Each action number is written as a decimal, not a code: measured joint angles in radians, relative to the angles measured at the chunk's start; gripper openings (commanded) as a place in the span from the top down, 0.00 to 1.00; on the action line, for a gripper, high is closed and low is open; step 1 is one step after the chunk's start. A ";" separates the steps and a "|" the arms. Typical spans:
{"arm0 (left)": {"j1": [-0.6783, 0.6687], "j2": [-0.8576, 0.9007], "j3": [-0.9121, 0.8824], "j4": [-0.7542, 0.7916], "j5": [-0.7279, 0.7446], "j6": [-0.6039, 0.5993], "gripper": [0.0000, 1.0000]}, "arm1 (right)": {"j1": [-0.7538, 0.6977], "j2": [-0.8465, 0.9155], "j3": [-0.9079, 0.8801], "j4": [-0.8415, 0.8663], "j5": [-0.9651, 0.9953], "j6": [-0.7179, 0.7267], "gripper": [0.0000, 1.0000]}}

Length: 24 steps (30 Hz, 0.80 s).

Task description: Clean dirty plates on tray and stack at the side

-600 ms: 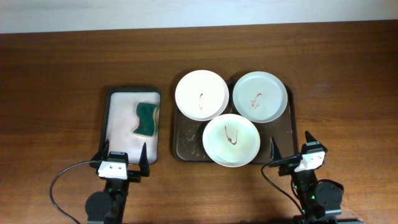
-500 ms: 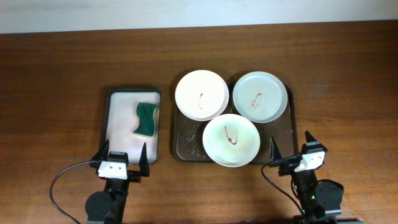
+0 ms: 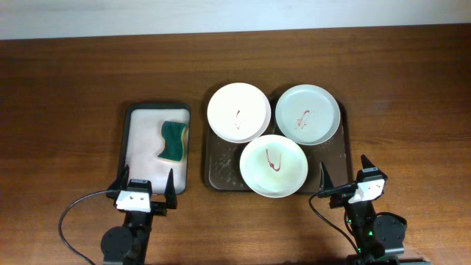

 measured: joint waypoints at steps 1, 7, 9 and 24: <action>0.000 0.000 0.000 0.000 0.000 0.000 0.01 | 0.000 0.000 0.000 0.000 0.000 0.000 0.01; 0.000 0.000 0.000 0.000 0.000 0.000 0.00 | 0.000 0.000 0.000 0.000 0.000 0.000 0.01; 0.000 0.000 0.000 0.000 0.000 0.000 0.00 | 0.000 0.000 0.000 0.000 0.000 0.000 0.01; 0.000 0.091 0.076 -0.159 0.000 -0.043 0.01 | 0.000 0.002 0.044 -0.096 -0.001 0.130 0.01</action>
